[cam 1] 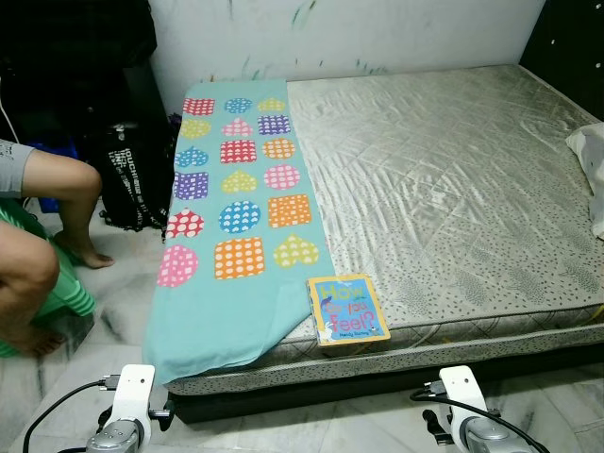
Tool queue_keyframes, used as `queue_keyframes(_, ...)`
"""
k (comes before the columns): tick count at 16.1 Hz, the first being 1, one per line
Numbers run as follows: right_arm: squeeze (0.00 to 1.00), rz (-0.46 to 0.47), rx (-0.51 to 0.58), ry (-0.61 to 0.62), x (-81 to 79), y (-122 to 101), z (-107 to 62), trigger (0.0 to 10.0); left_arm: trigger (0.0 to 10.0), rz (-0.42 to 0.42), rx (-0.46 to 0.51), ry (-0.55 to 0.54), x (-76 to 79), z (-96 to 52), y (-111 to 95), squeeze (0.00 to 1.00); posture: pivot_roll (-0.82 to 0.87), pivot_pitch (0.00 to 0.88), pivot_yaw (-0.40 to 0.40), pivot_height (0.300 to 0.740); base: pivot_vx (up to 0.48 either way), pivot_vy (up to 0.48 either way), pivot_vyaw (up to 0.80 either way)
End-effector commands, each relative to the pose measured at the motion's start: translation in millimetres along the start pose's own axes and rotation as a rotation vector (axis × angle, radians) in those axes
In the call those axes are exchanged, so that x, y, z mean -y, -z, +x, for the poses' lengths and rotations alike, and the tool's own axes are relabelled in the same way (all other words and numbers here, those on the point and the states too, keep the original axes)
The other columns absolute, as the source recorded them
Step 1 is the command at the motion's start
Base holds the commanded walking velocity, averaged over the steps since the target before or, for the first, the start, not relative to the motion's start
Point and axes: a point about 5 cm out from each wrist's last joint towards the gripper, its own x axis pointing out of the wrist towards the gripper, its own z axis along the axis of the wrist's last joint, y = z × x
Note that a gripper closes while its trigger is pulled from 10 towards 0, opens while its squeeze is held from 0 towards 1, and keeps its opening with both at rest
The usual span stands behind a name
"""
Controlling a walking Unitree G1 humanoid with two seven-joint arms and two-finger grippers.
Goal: Clean up the room
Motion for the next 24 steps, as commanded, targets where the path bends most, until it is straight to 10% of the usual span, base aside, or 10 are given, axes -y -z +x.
queue_keyframes(1, 0.0, -0.024, 0.003, -0.012, 0.3, -3.1, 0.1, 10.0, 10.0, 0.006, -0.011, 0.001, -3.7, -0.7, 2.1, 0.0, 0.01, 0.07, -0.013, 0.74, 0.0, 0.0, 0.0)
queue_keyframes(22, 0.0, 0.048, 0.03, -0.083, -4.6, -4.5, 0.0, 10.0, 10.0, 0.014, 0.005, 0.042, -2.2, -0.5, -0.8, 0.0, 0.01, 0.07, -0.009, 0.74, 0.0, 0.0, 0.1)
queue_keyframes(23, 0.0, 0.056, 0.035, -0.083, -4.8, -5.0, 0.0, 0.9, 10.0, 0.014, 0.005, 0.042, -2.2, -0.4, -1.0, 0.0, 0.01, 0.07, -0.009, 0.74, 0.0, 0.0, 0.0)
queue_keyframes(24, 0.0, 0.065, 0.041, -0.09, -5.4, -5.2, 0.0, 0.0, 10.0, 0.015, 0.004, 0.042, -2.1, -0.4, -1.1, 0.0, 0.01, 0.067, -0.008, 0.74, 0.0, 0.0, 0.0)
